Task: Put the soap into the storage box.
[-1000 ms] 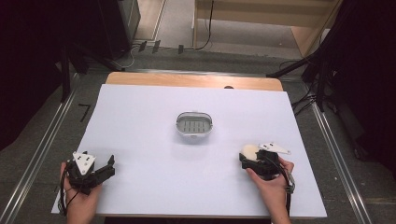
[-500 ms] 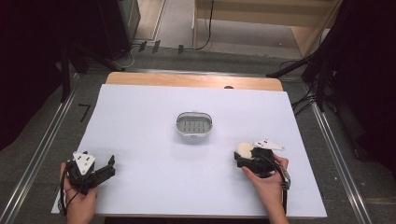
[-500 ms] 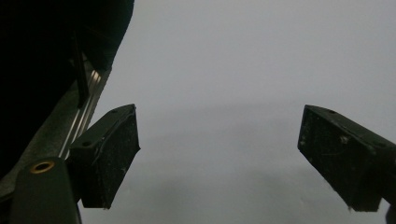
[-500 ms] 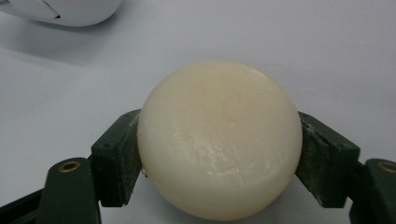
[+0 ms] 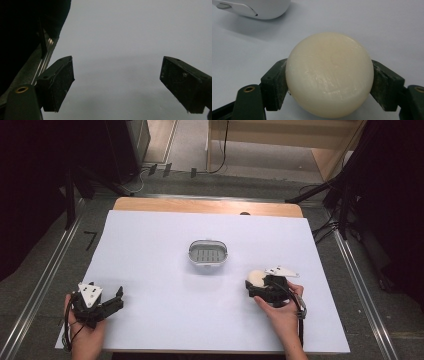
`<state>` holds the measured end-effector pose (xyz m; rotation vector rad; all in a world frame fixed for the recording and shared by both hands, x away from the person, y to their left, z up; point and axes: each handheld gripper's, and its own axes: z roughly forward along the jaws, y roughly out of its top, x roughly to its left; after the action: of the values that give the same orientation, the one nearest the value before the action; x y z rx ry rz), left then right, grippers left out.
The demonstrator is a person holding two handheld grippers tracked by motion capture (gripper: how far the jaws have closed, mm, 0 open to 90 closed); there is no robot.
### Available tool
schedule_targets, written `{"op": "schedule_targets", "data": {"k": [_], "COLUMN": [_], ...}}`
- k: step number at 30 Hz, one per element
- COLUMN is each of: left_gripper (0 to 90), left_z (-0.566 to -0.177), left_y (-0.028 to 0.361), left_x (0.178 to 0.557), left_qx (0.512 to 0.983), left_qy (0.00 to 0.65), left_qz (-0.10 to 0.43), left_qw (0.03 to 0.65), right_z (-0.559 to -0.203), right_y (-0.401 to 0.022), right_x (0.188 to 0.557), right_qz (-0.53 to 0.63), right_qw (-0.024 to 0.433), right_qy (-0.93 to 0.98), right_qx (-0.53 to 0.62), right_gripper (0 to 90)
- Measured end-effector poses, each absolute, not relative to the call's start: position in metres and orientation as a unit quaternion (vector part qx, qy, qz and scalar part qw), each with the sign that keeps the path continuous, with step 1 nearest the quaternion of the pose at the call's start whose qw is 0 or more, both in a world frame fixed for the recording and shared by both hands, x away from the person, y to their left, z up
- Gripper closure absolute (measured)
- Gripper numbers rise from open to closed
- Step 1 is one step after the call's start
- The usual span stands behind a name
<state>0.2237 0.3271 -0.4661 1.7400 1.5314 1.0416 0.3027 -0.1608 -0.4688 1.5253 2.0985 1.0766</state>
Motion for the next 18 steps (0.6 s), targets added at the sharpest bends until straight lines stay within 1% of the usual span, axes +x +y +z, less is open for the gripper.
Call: {"op": "schedule_targets", "data": {"k": [18], "left_gripper": [7.1], "left_z": [-0.466], "left_y": [0.326], "left_x": [0.224], "left_qx": [0.661], "left_qy": [0.569], "left_qz": [0.389], "left_qw": [0.297], "right_z": [-0.457], "right_y": [-0.145], "right_x": [0.312], "right_qz": [0.386], "right_qw": [0.159], "right_qy": [0.743], "right_qx": [0.523], "right_gripper": [25.4]}}
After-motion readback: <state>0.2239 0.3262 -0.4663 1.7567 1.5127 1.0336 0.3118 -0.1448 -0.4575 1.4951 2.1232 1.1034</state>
